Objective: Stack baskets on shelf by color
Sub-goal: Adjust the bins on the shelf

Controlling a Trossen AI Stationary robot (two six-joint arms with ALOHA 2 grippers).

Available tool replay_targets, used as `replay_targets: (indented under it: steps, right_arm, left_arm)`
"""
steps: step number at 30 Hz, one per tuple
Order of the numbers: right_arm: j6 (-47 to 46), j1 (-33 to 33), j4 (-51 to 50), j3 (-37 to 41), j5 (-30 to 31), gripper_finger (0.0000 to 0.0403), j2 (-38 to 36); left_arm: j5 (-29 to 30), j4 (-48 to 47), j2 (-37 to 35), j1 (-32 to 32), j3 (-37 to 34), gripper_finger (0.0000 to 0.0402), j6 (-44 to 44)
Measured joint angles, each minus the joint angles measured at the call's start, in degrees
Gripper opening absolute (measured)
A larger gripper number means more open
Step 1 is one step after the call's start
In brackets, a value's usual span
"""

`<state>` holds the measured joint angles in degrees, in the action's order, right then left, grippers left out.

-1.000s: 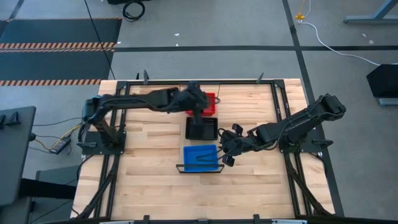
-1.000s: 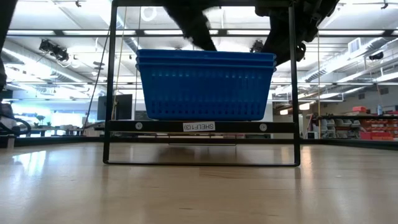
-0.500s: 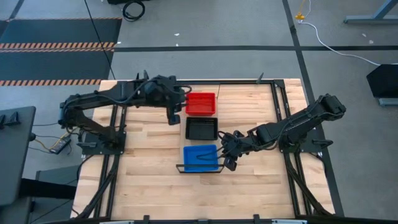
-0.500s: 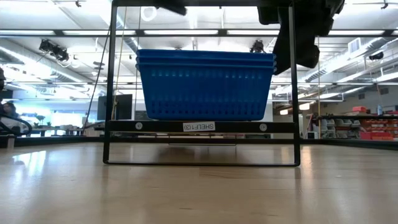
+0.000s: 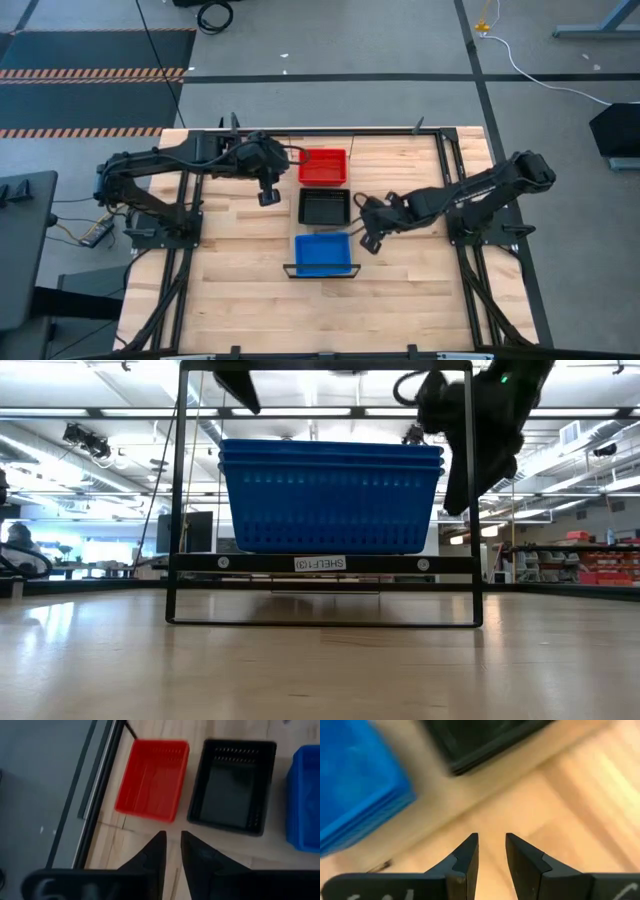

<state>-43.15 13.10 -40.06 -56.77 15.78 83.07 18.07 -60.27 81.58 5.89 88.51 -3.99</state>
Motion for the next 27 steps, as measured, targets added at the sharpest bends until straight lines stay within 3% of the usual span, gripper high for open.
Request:
replay_targets:
  steps: [5, 15, 22, 27]
  right_arm:
    - [-0.8, -3.4, -0.7, 0.0, -1.5, 0.0104, 0.0]
    - [-0.4, -4.6, -0.3, 0.0, -5.4, 0.0104, 0.0]
    - [-0.2, -6.4, 1.0, 0.0, -0.6, 0.0104, 0.0]
    - [-0.1, -9.0, 1.6, 0.0, 2.5, 0.0104, 0.2]
  left_arm:
    - [-2.7, 2.9, -0.7, -0.8, -2.6, 0.0053, -0.5]
    - [-8.1, 33.1, -14.8, -0.9, -25.9, 0.0043, -5.3]
    - [-8.6, 46.4, -24.9, -1.0, -40.1, 0.0039, -4.0]
    - [-8.6, 52.9, -27.9, -0.5, -48.2, 0.004, -1.6]
